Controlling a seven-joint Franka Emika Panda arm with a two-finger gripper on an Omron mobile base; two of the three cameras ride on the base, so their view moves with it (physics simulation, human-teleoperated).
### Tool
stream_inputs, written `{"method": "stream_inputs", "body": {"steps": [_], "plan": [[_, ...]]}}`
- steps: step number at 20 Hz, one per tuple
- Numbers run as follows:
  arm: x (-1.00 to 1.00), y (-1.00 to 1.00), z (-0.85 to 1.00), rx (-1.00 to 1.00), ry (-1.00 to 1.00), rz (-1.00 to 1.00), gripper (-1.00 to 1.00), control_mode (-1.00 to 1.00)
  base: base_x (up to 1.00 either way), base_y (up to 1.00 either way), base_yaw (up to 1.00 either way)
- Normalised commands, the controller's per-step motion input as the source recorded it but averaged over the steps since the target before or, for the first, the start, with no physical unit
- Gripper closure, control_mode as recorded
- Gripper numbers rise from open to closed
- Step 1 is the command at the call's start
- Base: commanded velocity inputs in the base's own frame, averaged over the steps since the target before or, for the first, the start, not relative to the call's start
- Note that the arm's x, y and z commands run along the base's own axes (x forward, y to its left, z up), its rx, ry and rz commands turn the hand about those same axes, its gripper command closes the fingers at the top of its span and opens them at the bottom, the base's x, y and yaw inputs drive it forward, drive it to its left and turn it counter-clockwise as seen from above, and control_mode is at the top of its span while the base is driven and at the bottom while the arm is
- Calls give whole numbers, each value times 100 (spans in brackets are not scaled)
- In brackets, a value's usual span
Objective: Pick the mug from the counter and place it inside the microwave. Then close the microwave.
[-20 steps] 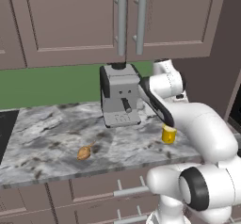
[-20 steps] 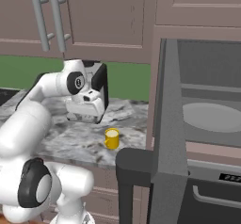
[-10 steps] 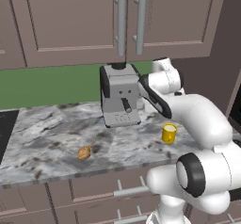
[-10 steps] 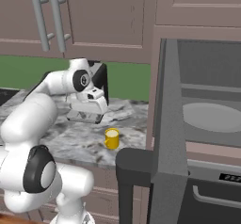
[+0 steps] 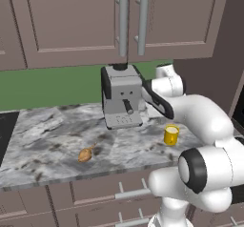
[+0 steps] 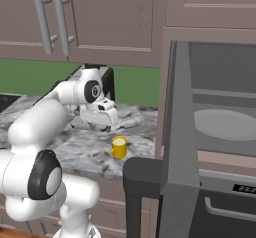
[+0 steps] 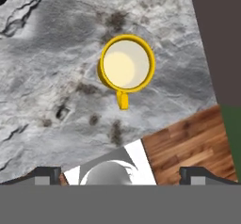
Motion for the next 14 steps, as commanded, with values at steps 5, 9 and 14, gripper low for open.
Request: {"method": "stream_inputs", "body": {"steps": [5,9,14], "plan": [[0,-20,-46,0,-4,0,-100,-100,0,0,0],[2,-14,-27,0,-7,0,-100,-100,0,0,0],[9,-9,-15,3,-12,0,-100,-100,0,0,0]]}}
